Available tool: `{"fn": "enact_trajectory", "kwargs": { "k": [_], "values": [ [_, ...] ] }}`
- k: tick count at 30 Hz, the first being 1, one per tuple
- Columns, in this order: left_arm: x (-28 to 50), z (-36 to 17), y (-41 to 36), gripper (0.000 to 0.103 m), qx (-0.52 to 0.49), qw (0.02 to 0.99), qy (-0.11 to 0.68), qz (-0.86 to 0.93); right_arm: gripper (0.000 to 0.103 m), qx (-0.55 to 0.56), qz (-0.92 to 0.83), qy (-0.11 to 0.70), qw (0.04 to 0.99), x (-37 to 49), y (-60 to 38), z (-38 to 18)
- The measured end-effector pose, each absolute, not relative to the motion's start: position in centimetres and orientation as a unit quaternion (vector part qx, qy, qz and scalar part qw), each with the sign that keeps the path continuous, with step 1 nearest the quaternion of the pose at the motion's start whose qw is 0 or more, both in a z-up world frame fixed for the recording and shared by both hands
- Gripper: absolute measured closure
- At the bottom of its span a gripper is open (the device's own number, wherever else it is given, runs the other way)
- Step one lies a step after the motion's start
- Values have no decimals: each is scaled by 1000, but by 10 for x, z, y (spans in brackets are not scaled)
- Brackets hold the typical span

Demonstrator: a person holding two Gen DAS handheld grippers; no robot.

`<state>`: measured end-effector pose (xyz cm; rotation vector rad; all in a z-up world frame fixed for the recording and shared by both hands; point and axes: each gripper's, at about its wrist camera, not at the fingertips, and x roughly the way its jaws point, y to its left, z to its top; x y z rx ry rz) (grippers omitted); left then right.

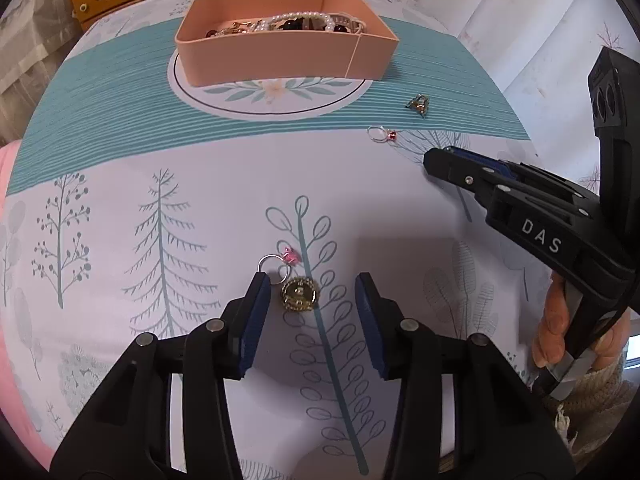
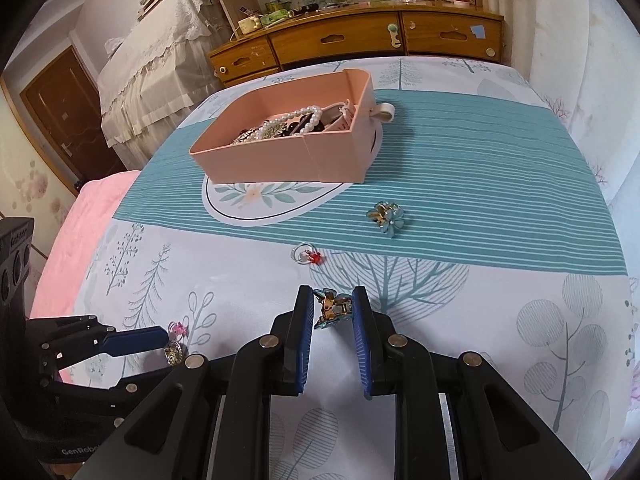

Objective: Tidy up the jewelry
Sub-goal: 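Grasp gold coin pendant with left tool while right tool holds gold charm, then carry coin pendant and charm into the pink box and open both tools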

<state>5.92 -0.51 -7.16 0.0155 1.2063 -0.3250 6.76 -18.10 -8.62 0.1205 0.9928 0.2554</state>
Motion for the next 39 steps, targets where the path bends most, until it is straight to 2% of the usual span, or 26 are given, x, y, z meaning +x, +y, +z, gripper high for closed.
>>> {"fn": "enact_trajectory", "kwargs": {
  "k": [3,7,12,23,31,39],
  "values": [
    [58,-72,-11,63,15,809,566,-157,84,60,122,475,869,67,-183,-87],
    [55,-72,-18,71,39,809,566,-153,84,64,120,473,871,67,-186,-86],
    [57,-71,-15,86,44,807,574,-133,84,69,118,473,871,66,-187,-85],
    [52,-60,-11,87,39,811,569,-135,84,66,117,464,876,61,-187,-77],
    [75,-4,1,87,38,844,520,-123,84,63,134,441,885,69,-180,-41],
    [142,56,12,86,18,881,464,-90,84,73,138,407,900,108,-178,16]
  ]
}}
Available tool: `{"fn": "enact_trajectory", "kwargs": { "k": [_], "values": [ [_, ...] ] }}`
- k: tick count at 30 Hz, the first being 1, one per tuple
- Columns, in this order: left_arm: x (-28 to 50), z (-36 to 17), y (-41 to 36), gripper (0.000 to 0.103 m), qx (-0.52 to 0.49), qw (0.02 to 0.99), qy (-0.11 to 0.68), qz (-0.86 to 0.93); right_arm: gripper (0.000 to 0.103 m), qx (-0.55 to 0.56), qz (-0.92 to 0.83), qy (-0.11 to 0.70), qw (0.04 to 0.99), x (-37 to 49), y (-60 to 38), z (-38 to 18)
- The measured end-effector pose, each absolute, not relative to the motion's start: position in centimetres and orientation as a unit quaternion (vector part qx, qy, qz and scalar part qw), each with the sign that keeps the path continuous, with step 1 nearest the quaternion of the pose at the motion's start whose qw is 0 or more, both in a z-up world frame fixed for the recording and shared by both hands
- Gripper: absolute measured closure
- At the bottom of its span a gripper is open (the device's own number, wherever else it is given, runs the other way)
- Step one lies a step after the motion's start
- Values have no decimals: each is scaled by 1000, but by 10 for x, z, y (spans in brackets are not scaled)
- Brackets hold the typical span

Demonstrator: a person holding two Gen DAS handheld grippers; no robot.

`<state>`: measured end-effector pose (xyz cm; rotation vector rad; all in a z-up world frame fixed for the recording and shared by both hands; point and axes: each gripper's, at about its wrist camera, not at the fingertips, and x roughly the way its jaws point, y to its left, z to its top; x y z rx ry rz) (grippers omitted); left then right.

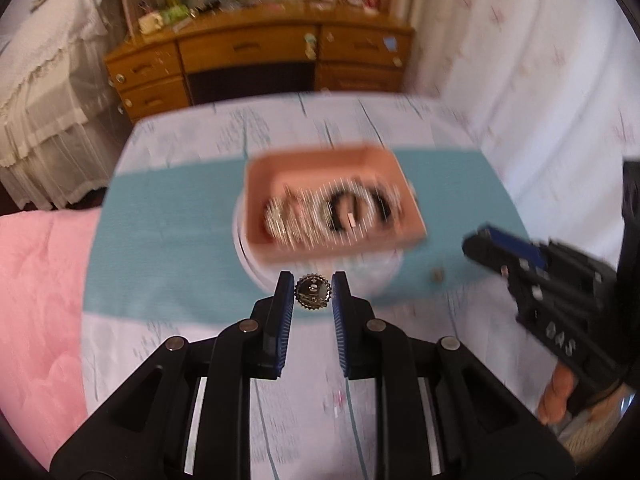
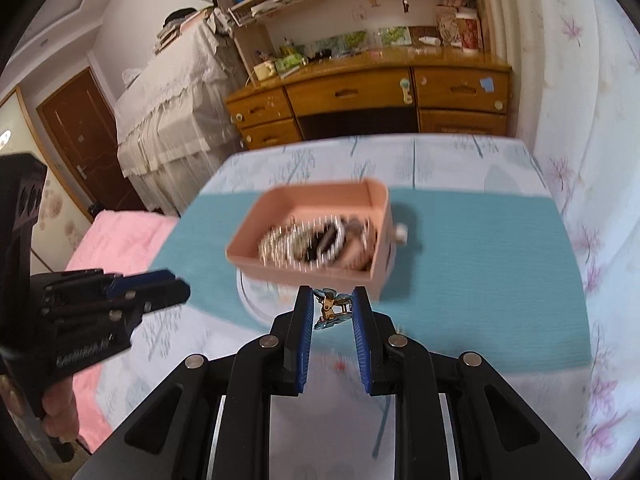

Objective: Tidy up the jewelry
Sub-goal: 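Carry coin pendant and charm into the pink box and open both tools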

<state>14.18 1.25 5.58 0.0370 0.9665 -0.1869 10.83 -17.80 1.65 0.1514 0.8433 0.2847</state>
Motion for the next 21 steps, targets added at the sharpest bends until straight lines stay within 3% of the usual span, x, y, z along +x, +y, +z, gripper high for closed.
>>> {"fn": "enact_trajectory", "kwargs": {
  "k": [6,21],
  "values": [
    [199,62,19,86,-14,887,457,-66,84,113,135,418,891,166,-176,30],
    [282,7,12,86,-28,874,483,-39,81,137,84,454,876,285,-162,-18]
  ]
}}
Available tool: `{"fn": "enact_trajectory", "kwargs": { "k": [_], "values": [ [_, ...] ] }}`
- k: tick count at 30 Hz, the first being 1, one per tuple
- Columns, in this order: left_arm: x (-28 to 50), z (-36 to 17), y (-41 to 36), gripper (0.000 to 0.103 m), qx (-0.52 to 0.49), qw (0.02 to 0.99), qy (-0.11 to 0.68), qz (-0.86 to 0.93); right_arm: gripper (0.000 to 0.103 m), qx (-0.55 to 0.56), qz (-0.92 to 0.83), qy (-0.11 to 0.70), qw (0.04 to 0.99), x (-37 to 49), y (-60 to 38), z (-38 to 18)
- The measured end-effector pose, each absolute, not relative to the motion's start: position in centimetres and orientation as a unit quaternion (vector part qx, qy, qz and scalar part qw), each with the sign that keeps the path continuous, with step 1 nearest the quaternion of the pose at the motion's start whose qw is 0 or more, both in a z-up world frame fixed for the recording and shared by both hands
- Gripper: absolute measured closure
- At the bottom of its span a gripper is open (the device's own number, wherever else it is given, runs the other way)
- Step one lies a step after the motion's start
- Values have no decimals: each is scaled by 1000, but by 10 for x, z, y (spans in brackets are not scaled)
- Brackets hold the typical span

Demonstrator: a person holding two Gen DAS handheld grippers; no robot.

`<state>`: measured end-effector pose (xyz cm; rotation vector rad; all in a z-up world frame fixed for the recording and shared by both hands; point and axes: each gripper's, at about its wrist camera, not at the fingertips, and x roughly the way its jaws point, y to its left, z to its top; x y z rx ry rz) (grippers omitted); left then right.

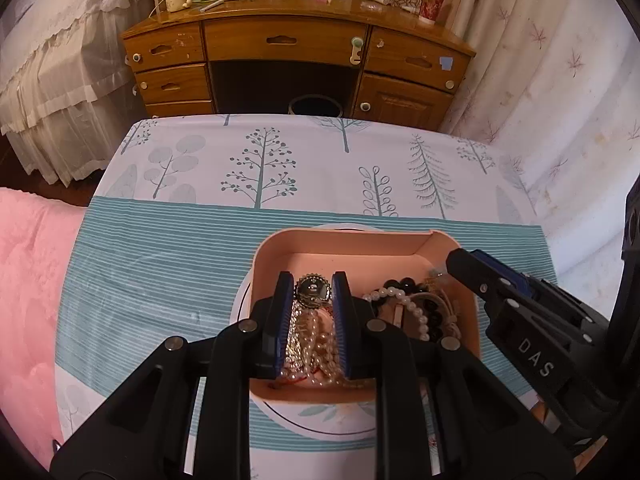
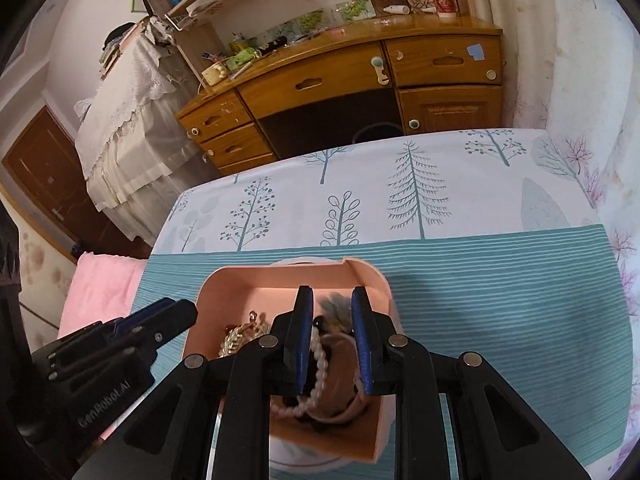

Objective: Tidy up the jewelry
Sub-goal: 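Carry coin pendant and charm into the pink box and open both tools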

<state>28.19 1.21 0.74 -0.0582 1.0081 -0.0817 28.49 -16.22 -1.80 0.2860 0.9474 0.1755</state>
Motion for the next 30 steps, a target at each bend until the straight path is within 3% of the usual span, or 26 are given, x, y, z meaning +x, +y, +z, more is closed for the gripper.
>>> {"fn": "enact_trajectory", "kwargs": {
  "k": [4,6,8,10,30],
  "values": [
    [285,0,12,84,-30,867,496,-45,73,144,80,457,874,291,-162,-26],
    [283,-3,14,77,-30,866,498,-47,73,147,83,457,873,290,-163,-28],
    [279,-4,17,59,-33,867,496,-46,73,155,88,457,871,284,-166,-28],
    [274,-4,21,53,-34,869,491,-42,73,158,91,456,871,277,-168,-27],
    [176,9,-3,53,-18,878,474,-58,73,112,91,463,875,150,-192,-7]
  ]
}}
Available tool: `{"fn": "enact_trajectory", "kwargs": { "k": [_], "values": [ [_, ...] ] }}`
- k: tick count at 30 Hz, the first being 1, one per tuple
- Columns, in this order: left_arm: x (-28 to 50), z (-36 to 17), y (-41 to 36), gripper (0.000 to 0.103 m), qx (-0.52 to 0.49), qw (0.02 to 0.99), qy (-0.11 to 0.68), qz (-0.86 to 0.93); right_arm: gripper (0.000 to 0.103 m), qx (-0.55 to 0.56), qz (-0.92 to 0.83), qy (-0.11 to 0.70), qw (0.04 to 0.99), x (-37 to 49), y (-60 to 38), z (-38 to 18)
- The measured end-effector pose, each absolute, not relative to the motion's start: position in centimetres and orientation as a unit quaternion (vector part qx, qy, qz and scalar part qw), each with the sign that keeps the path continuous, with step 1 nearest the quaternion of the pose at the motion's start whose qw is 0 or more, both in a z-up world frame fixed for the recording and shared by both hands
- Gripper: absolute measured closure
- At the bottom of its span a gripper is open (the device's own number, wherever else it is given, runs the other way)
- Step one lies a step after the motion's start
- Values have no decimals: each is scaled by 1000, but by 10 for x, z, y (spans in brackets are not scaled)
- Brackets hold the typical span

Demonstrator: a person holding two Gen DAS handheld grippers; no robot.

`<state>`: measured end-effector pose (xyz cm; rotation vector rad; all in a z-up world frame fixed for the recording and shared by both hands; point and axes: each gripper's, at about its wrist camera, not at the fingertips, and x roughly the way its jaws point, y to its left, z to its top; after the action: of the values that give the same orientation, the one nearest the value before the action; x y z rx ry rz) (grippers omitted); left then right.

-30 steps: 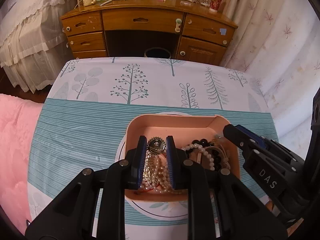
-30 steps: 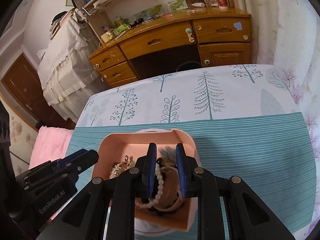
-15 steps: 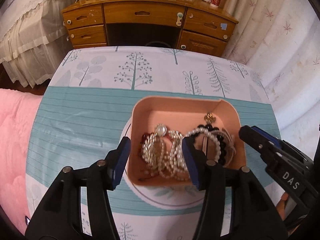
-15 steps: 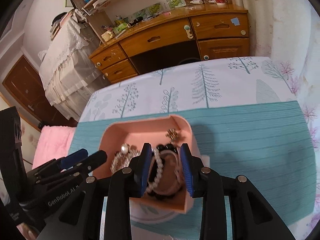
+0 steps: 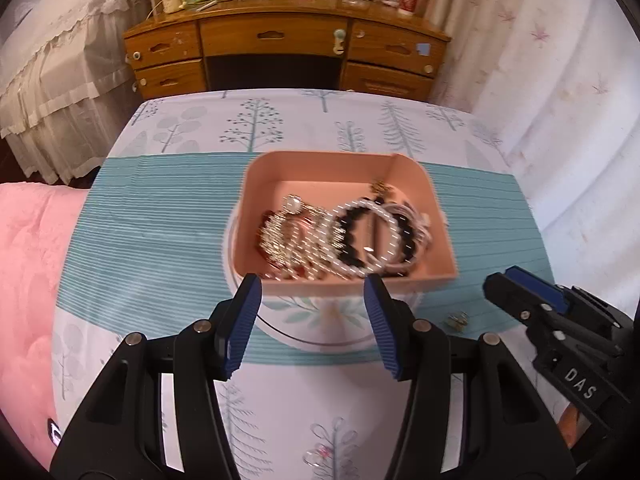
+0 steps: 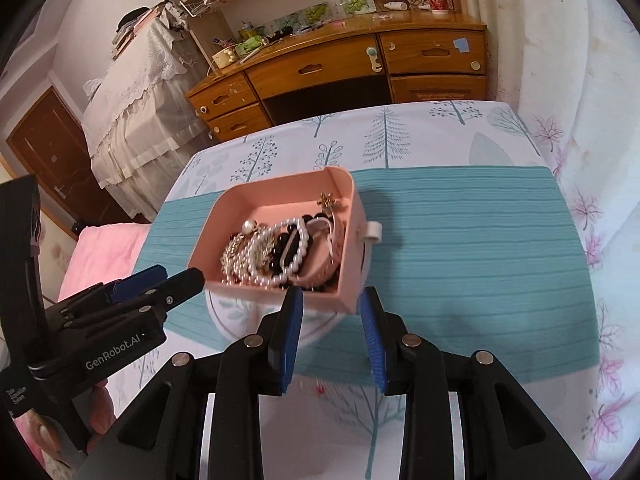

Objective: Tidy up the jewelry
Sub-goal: 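Carry coin pendant and charm into the pink box and open both tools, then grasp second small gold charm with right tool while left tool approaches silver ring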

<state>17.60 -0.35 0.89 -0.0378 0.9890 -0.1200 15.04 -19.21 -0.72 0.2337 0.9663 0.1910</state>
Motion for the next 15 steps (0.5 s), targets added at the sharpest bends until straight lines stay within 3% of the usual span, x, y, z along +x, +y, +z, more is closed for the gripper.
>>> {"fn": "enact_trajectory", "kwargs": {
  "k": [15],
  "values": [
    [142,-22,-45,53,22,858,507,-81,73,132,76,508,848,129,-218,-39]
  ]
}}
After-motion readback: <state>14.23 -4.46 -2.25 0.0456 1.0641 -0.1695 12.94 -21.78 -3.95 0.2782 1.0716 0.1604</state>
